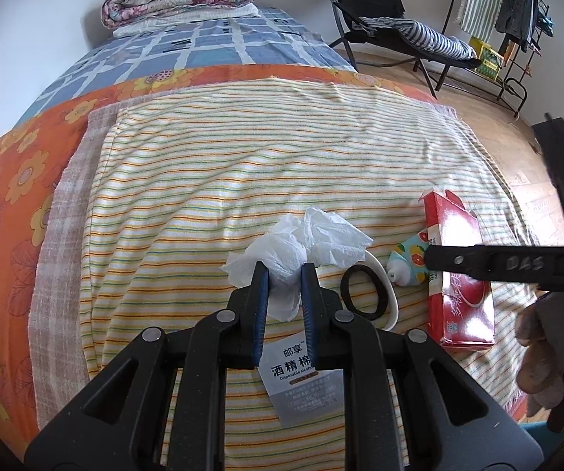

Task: Collect trash
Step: 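Lift and carry the tissue and red box over the blue basket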

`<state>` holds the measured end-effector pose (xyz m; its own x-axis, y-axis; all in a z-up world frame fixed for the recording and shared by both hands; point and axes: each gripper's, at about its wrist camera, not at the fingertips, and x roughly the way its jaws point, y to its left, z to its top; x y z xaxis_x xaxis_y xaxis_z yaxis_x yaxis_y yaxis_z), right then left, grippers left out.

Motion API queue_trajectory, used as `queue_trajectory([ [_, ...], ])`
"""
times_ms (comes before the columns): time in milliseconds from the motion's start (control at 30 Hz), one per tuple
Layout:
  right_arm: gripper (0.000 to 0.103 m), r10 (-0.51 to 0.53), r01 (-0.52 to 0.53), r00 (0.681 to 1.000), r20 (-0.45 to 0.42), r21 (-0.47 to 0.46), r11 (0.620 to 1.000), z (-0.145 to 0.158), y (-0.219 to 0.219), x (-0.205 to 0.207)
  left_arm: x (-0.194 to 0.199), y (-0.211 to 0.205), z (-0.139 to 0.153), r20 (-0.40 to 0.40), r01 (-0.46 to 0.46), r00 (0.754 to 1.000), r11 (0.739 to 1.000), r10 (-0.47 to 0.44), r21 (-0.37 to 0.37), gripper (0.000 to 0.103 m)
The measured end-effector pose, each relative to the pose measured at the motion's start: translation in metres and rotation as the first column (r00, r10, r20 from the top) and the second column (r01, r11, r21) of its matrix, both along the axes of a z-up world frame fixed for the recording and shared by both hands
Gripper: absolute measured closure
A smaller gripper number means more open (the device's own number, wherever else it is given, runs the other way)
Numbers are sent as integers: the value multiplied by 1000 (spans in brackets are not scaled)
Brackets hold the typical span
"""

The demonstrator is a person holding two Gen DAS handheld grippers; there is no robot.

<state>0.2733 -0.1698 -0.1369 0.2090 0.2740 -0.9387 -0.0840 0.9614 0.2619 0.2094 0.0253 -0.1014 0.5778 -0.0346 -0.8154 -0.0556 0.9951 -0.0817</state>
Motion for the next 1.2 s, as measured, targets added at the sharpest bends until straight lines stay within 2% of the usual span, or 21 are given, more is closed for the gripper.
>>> queue_trajectory([
  [167,6,62,-58,997,51,-70,996,-1,11,-5,-5,3,3,5,-1,1000,1000,1,14,88],
  [367,7,27,-27,998,58,5,1000,6,-10,-12,-17,6,9,16,-10,1000,1000,10,14,88],
  [733,8,46,-49,988,145,16,999,43,-35,-43,-49,0,34,44,-1,999,1000,0,13,88],
  [933,10,87,-89,968,235,-1,996,68,-40,-68,-70,-7,51,66,1,998,1000,-1,5,88],
  [1200,12,155,-141,927,341,-66,988,93,-38,-96,-97,-28,62,80,45,996,999,-47,30,88],
])
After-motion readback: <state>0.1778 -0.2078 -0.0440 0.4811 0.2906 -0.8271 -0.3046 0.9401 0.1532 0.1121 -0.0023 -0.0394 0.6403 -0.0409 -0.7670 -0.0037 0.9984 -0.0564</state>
